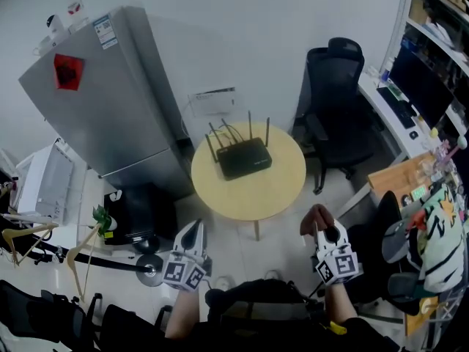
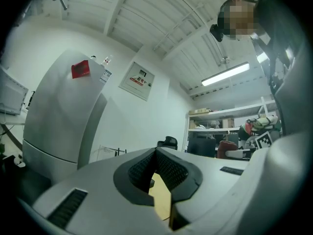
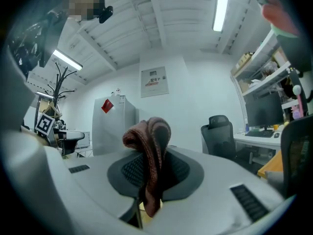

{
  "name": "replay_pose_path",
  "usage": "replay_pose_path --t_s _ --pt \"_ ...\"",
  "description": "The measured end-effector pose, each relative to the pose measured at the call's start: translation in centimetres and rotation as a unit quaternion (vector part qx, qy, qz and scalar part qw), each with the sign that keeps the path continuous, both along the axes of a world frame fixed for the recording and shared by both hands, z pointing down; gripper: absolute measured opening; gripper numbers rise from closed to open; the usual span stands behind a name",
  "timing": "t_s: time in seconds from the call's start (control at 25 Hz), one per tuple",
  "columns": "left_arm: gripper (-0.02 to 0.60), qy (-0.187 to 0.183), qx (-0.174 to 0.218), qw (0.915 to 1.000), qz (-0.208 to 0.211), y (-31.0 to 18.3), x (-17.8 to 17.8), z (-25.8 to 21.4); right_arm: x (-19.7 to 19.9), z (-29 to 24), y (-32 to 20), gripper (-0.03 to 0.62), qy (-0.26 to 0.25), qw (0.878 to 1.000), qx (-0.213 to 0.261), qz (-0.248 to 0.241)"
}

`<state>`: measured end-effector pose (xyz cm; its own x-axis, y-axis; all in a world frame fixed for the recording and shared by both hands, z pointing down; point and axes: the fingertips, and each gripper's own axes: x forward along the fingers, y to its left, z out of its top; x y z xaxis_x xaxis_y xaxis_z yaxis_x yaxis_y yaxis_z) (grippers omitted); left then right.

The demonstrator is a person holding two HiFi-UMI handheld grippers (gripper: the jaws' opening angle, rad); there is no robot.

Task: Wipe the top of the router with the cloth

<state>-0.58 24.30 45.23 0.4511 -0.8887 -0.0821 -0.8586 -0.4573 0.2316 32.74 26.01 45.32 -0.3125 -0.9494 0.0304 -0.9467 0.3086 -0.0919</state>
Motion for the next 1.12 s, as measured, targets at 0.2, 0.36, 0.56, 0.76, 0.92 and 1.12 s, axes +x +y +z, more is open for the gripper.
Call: replay_pose_path --t_s 0.2,0.36,0.56,0.76,0.92,1.12 --pt "0.002 -0.003 -0.003 0.9998 -0.021 -0.1 -0.4 1.0 -1.4 0.4 -1.8 0.055 0.005 1.0 0.0 -0.027" --pt "0.002 -0.006 -0.006 0.9996 -0.025 -0.4 -0.7 1.7 -3.0 1.0 -3.1 0.055 0.006 0.999 0.0 -0.045" --pt "0.002 -0.013 -0.015 0.9996 -0.022 -0.2 -1.1 1.4 -3.9 1.5 -4.0 0.055 -0.048 0.997 -0.015 -0.056" --pt "0.002 -0.014 -0.021 0.9997 -0.004 0.2 -0.8 1.8 -4.9 1.8 -4.6 0.055 -0.03 0.998 -0.017 -0.058" --pt "0.002 -0.019 -0.028 0.9994 -0.002 0.7 -0.8 2.4 -5.2 1.7 -4.5 0.055 -0.034 0.998 -0.012 -0.06" --pt "0.002 -0.02 -0.03 0.9993 -0.012 0.7 -1.6 2.6 -5.3 1.5 -4.5 0.055 -0.019 0.998 -0.009 -0.065"
